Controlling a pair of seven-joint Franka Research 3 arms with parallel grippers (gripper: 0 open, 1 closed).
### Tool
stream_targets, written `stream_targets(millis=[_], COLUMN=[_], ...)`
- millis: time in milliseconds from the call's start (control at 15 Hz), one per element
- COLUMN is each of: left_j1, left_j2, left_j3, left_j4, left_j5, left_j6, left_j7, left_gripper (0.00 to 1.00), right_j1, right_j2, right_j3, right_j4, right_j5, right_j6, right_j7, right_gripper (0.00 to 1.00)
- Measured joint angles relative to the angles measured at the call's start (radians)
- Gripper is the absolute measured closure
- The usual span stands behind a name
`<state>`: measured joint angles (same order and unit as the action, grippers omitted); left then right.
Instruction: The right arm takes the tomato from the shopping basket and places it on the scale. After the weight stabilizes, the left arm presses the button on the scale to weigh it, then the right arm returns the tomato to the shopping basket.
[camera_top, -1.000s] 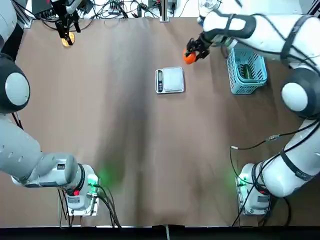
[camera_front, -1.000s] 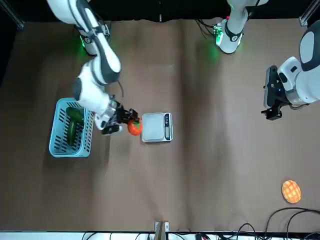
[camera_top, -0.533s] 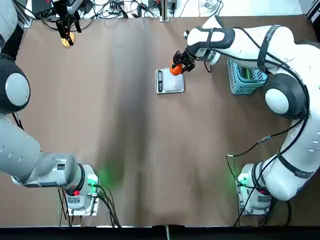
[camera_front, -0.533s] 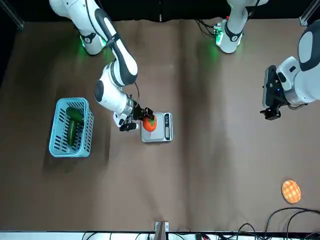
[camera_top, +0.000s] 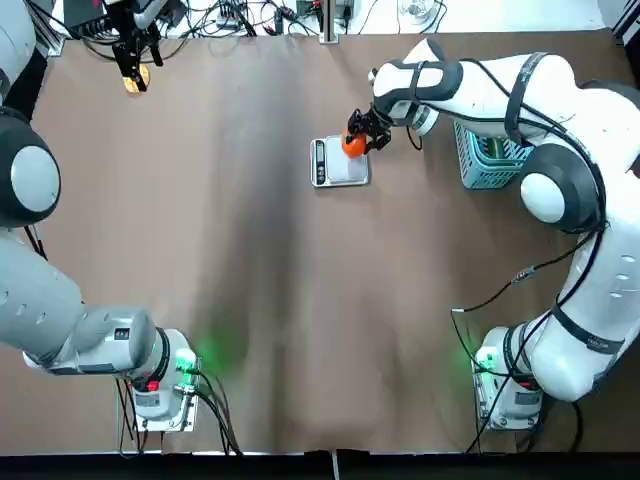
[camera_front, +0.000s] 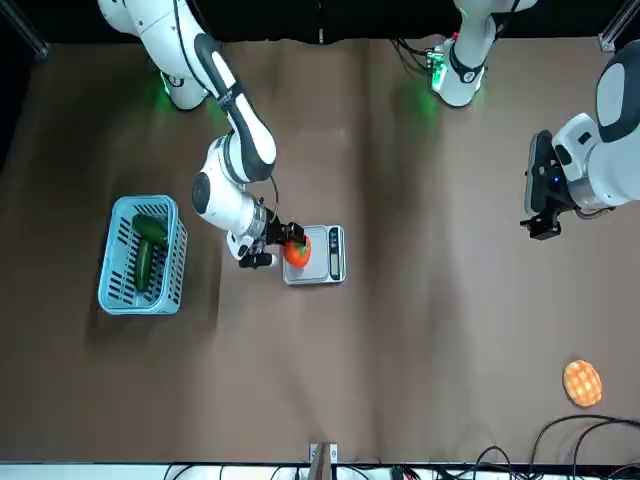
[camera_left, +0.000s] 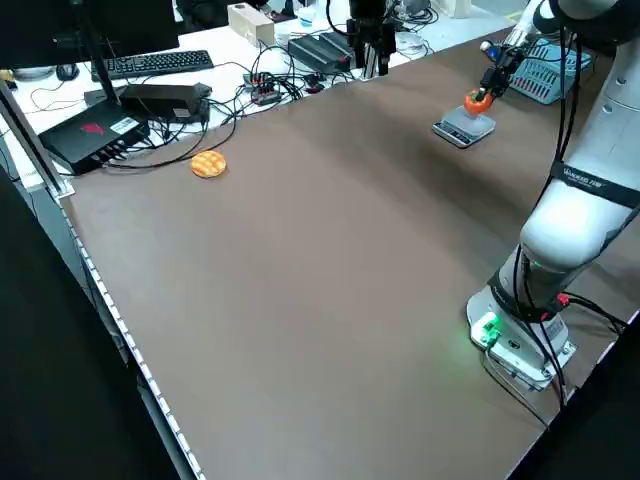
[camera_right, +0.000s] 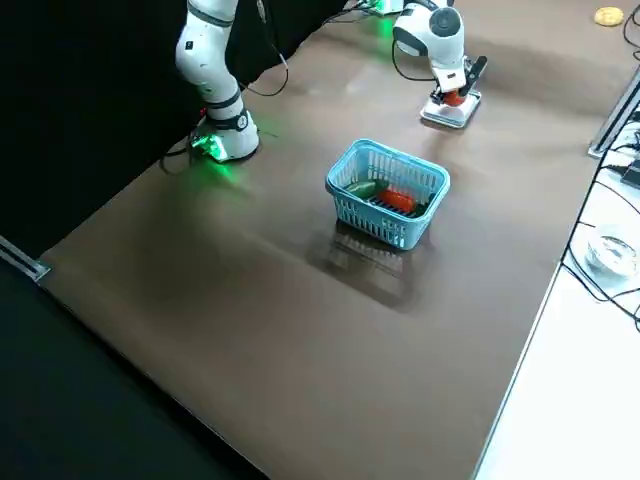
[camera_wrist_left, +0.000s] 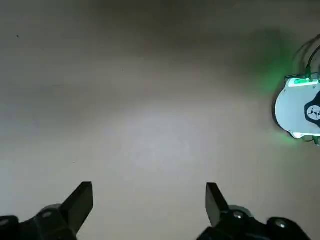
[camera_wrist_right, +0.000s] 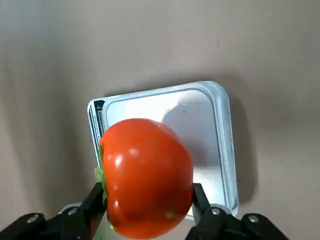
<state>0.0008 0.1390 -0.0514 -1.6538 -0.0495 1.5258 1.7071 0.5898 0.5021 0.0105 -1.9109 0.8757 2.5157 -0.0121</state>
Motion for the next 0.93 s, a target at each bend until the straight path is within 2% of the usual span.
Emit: stream_targets(millis=[867,933], left_j1=[0.0,0.0], left_j2=[0.0,0.0], left_j3=[0.0,0.0], left_j4=[-0.003,-0.003], left_j5=[0.0,0.0], left_j6=[-0.006,-0.006], left_j7=[0.0,0.0], left_gripper=[0.0,0.0], right_j1=[-0.002,-0.002], right_j2=[0.023,0.024], right_j3=[-0.006,-0.006], right_j4=[0.017,0.017], right_j5=[0.0,0.0], right_j6=[-0.003,-0.004], right_j7=[-0.001,-0.001], right_gripper=[0.27,0.25])
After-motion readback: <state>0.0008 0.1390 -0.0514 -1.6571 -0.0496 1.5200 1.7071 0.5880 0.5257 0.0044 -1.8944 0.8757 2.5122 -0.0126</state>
